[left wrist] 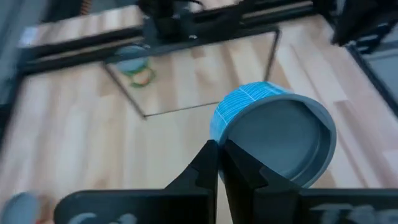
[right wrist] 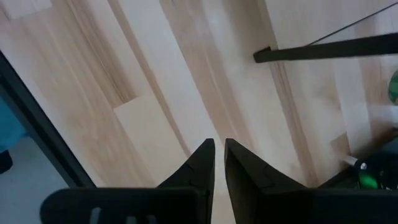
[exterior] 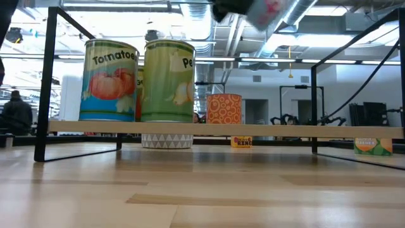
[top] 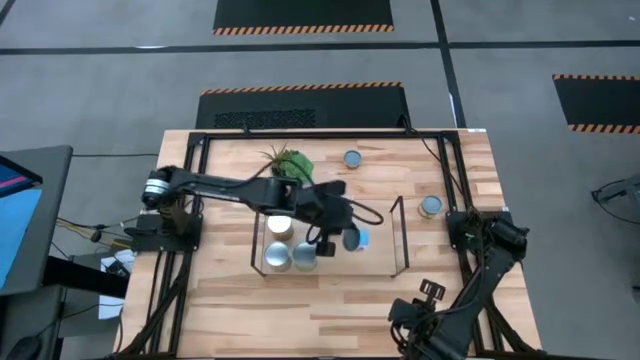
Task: Pick and place cans onto a shelf
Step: Put the canned salmon on the shelf
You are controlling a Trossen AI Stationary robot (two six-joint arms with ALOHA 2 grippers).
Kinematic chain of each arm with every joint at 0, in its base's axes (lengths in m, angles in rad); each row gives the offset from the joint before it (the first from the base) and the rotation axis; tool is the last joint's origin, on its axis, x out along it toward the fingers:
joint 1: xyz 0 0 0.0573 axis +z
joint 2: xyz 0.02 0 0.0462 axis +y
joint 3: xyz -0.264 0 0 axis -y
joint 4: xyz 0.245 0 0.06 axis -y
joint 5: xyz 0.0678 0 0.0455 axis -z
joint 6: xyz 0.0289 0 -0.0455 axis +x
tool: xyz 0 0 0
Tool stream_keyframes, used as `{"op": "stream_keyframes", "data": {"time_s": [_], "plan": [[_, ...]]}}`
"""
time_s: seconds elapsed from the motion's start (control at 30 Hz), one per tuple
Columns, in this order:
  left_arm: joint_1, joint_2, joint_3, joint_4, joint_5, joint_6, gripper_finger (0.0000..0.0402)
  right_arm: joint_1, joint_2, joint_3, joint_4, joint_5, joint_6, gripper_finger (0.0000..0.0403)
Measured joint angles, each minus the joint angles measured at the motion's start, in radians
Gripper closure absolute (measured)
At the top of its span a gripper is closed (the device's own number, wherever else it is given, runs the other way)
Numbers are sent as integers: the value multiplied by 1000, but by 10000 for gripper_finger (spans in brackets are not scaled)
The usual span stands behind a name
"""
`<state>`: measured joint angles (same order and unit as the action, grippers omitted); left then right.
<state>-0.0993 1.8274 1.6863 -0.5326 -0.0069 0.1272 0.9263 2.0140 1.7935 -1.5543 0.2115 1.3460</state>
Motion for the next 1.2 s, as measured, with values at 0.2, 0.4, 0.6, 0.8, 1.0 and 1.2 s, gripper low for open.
{"op": "stream_keyframes", "data": {"time_s": [0.2, 0.4, 0.6, 0.8, 1.0, 1.2], "plan": [[-7, 164, 105, -41, 64, 22, 401, 19, 0, 0, -3, 0, 0, 342], [-34, 318, 319, -263, 49, 54, 401, 71, 0, 0, -7, 0, 28, 342], [-37, 442, 499, -421, 15, 78, 401, 149, 0, 0, -16, 5, 171, 342], [-36, 495, 555, -513, -100, 97, 401, 201, 0, 0, -17, 56, 226, 342], [-34, 502, 551, -546, -194, 100, 401, 213, 0, 0, -12, 55, 307, 342], [-31, 499, 552, -561, -216, 120, 401, 211, 0, 0, -16, 60, 329, 342]]}}
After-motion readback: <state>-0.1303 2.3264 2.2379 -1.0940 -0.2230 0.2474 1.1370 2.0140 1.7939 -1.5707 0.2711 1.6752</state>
